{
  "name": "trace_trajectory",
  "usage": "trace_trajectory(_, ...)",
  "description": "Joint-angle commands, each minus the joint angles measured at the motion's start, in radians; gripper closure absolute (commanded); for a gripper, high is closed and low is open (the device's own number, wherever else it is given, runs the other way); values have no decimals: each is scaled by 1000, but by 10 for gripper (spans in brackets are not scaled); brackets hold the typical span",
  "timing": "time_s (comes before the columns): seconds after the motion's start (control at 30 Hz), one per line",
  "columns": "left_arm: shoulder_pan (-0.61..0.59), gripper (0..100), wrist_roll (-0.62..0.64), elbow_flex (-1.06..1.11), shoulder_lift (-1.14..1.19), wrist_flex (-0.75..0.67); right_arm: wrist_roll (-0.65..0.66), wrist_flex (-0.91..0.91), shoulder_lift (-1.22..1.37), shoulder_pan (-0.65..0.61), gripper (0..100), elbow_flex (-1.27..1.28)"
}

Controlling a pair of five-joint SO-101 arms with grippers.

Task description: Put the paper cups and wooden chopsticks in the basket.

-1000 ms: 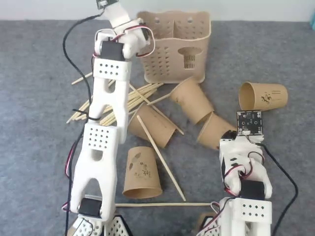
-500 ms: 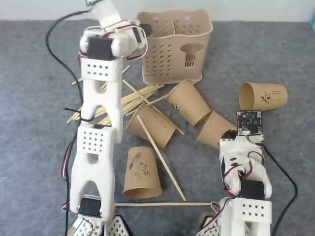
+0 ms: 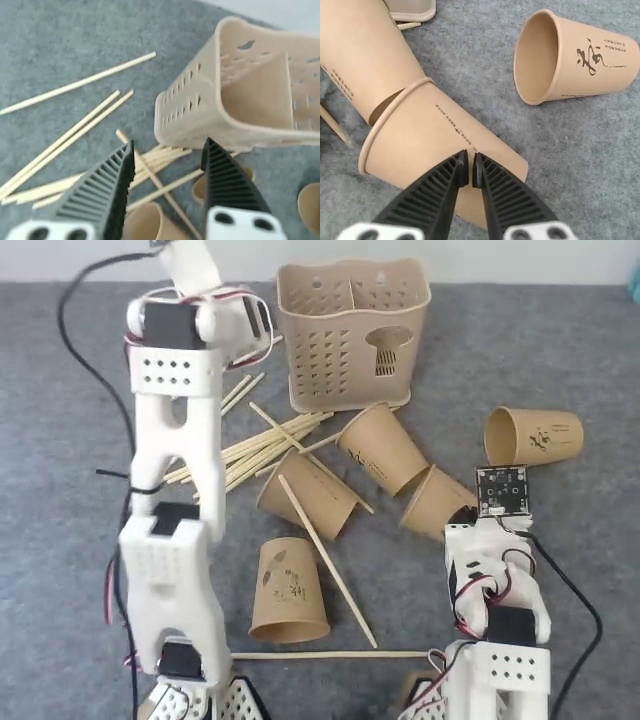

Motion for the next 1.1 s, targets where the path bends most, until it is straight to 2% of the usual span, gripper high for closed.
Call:
trace_trajectory(0.0, -8, 795, -48, 338, -288, 35, 12, -25, -24, -4, 964, -12)
trace_trajectory(0.17, -6, 794, -66, 716, -540, 8, 12, -25, -24, -4, 964, -12)
trace_trajectory(0.23, 8, 794, -120, 889, -641, -44, 12, -25, -24, -5, 964, -12)
trace_trajectory(0.4, 52, 794, -204, 1363, -842, -322, 11, -21, -24, -5, 964, -12)
trace_trajectory(0.5, 83, 793, -222, 1575, -928, -473, 9, -18, -24, -5, 964, -14)
trace_trajectory(0.67, 140, 793, -233, 1735, -980, -571, 6, -16, -24, -5, 964, -14)
trace_trajectory(0.9, 144, 795, -227, 1813, -977, -727, 6, -16, -24, -5, 965, -14)
trace_trajectory(1.07, 146, 796, -227, 1865, -977, -789, 6, -16, -24, -5, 965, -14)
